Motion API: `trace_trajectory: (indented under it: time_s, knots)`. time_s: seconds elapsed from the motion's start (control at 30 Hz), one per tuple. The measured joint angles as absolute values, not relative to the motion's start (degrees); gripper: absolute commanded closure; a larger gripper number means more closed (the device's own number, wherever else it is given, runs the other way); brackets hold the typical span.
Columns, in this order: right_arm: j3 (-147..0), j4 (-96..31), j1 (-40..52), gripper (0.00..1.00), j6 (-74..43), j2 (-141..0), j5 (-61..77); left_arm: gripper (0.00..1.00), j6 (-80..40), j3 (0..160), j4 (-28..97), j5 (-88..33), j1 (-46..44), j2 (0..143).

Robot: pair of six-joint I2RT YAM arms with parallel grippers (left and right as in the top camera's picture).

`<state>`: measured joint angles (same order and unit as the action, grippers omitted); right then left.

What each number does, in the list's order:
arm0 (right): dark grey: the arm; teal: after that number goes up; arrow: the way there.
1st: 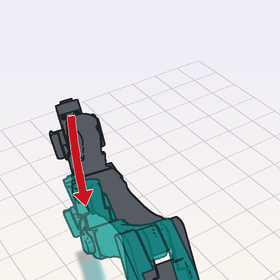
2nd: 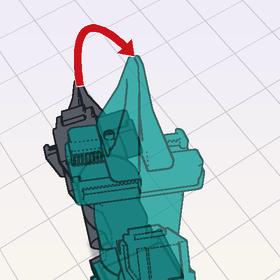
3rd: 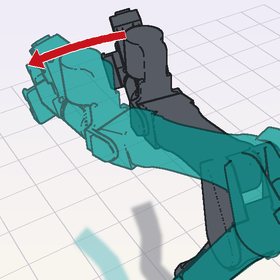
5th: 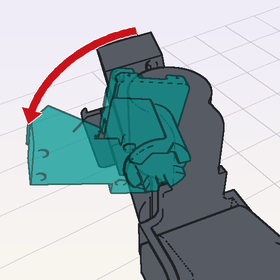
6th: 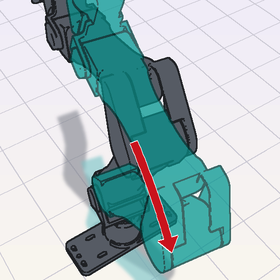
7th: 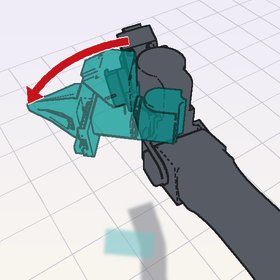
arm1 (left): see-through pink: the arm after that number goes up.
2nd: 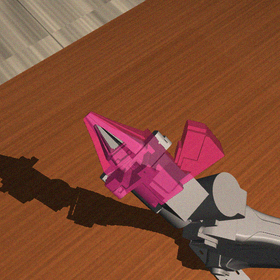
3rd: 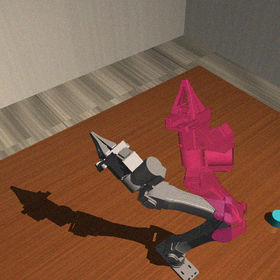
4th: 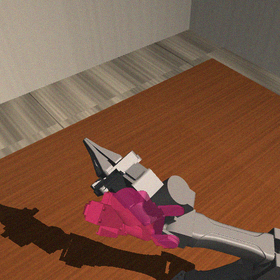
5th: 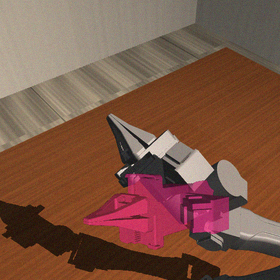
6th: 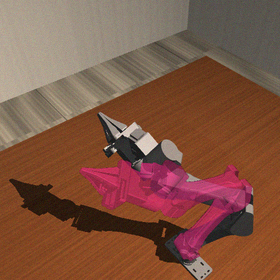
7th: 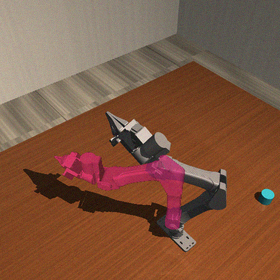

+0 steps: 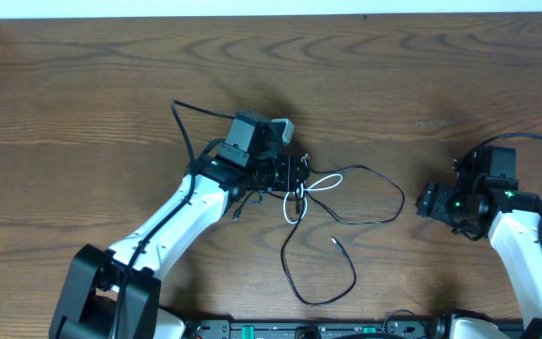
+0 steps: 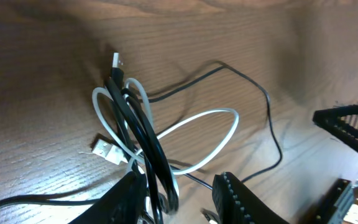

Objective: Untangle cables

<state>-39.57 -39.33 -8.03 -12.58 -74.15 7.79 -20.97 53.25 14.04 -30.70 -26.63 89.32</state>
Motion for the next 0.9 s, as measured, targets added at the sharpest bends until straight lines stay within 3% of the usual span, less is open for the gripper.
trace_trajectory:
  time_s: [0.1, 0.17, 0.53, 0.9]
  knots:
    - [-39.57, -39.29, -8.03, 0.09, -12.53, -74.15, 9.54, 0.80, -21.32, 53.23, 11.94, -29.78, -27.14, 90.06]
    - [-39.57, -39.24, -8.03, 0.09, -12.12, -74.17, 11.53, 0.92, -21.41, 53.23, 11.84, -29.54, -27.33, 90.32]
    - [-39.57, -37.45, -8.03, 0.05, -9.91, -74.19, 26.85, 0.92, -22.98, 53.23, 9.45, -31.42, -27.51, 90.45]
    - [-39.57, -35.31, -6.57, 0.04, -4.95, -74.19, 40.42, 0.92, -27.03, 53.23, -4.45, -52.05, -27.51, 88.44]
